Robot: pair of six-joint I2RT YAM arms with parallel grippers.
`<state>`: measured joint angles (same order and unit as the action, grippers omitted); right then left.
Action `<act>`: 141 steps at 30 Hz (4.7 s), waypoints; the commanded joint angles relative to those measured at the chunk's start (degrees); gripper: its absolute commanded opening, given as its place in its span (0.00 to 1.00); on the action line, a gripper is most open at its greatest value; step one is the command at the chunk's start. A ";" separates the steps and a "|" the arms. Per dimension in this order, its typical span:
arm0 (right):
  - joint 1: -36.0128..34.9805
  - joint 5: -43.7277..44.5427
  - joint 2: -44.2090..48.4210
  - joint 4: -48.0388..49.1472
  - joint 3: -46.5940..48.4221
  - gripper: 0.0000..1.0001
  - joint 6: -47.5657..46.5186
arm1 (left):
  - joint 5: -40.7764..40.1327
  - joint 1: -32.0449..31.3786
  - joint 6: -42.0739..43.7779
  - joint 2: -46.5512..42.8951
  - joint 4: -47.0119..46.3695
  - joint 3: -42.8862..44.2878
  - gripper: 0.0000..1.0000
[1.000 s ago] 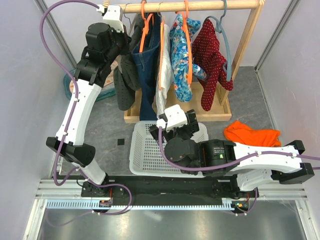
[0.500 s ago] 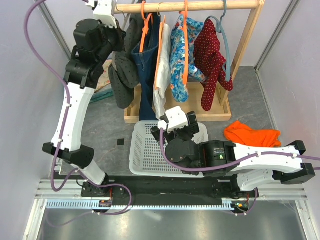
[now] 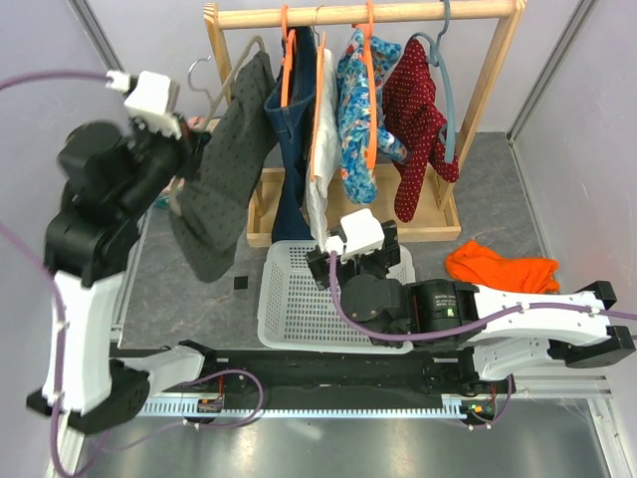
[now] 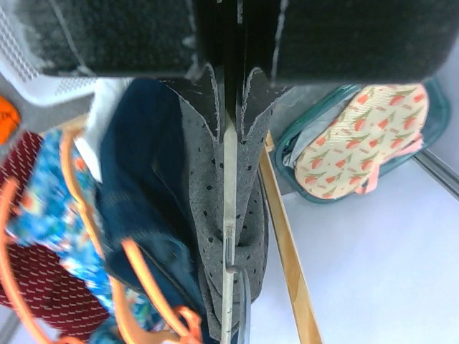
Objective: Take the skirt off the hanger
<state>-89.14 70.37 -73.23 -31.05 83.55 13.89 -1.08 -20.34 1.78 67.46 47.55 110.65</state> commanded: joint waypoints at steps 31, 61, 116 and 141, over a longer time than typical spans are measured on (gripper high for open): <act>22.16 -70.17 -10.60 69.36 -14.82 0.98 35.67 | 17.08 1.53 -1.25 -11.91 8.44 7.83 0.02; 20.34 -80.31 -3.68 54.10 -4.20 0.00 26.21 | 5.41 1.62 4.37 -13.41 1.59 -11.15 0.02; 13.73 -54.64 13.82 16.64 4.00 0.00 2.81 | 4.33 1.62 2.52 3.55 -7.29 0.35 0.02; 13.73 -39.63 18.39 15.14 -9.01 0.00 4.12 | -4.28 1.62 3.23 16.21 -7.91 11.07 0.02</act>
<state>-75.26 25.58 -54.85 -19.77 76.27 17.39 -2.24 -18.92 5.72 82.61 43.11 118.21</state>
